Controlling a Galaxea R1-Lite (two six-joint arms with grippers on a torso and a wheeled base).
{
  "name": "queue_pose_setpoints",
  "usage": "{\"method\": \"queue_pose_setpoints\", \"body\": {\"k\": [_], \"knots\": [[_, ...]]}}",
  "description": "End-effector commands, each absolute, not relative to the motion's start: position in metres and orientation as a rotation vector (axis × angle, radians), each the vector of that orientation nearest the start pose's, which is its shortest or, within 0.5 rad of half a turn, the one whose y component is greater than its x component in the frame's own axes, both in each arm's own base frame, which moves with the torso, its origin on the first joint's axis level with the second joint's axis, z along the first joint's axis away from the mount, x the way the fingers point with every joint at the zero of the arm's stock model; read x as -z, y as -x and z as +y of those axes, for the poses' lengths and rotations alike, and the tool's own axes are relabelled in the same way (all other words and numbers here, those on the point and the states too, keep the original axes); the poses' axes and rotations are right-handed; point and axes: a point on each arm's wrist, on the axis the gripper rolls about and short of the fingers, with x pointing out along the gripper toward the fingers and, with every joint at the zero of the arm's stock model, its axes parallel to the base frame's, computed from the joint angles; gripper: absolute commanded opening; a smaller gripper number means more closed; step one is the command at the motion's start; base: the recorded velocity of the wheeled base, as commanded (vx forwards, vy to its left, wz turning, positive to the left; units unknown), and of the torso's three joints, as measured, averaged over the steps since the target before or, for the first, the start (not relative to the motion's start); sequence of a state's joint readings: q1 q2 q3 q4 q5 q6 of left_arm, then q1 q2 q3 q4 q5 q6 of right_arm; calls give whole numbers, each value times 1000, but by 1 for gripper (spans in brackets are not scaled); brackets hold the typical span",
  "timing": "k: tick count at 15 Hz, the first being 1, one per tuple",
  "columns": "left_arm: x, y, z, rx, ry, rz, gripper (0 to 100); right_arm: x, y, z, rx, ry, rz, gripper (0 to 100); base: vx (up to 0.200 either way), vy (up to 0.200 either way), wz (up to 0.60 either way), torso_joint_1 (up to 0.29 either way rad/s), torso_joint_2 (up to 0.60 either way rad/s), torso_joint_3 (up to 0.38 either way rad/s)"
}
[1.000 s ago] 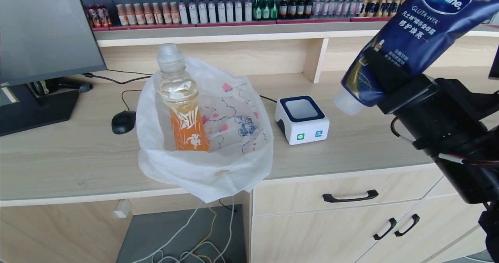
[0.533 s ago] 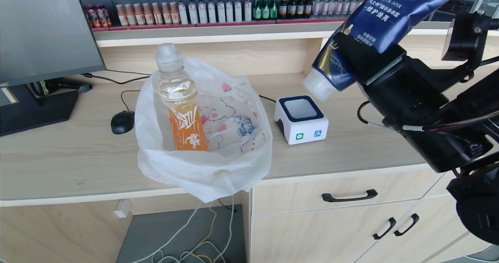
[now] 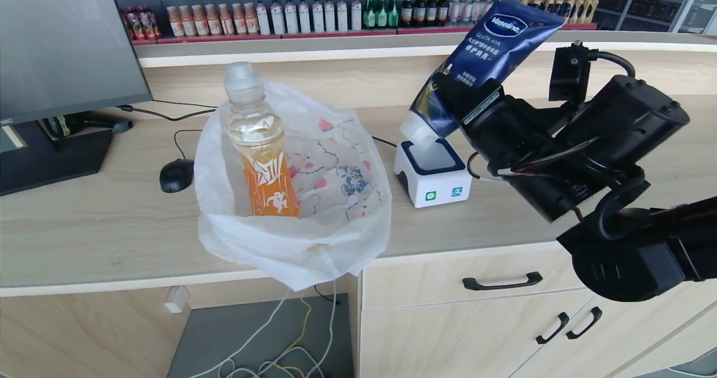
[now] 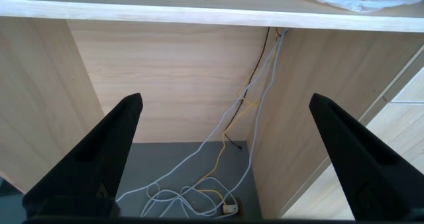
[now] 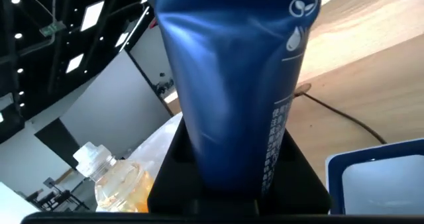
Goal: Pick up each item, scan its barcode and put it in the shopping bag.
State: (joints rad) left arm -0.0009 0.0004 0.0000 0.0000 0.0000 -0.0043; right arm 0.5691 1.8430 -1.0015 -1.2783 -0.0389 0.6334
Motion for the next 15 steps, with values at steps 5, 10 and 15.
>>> {"method": "queue_pose_setpoints", "body": {"k": [5,10,15], "knots": [[-75,23,0,0,5,0,100,-236,-309,178,-586,-772,-175,0,0,0,0,0,0,0],[-75,23,0,0,5,0,100,-226,-318,179,-558,-817,-142,0,0,0,0,0,0,0],[-75,23,0,2,5,0,100,-222,-321,181,-530,-906,-123,0,0,0,0,0,0,0]]}}
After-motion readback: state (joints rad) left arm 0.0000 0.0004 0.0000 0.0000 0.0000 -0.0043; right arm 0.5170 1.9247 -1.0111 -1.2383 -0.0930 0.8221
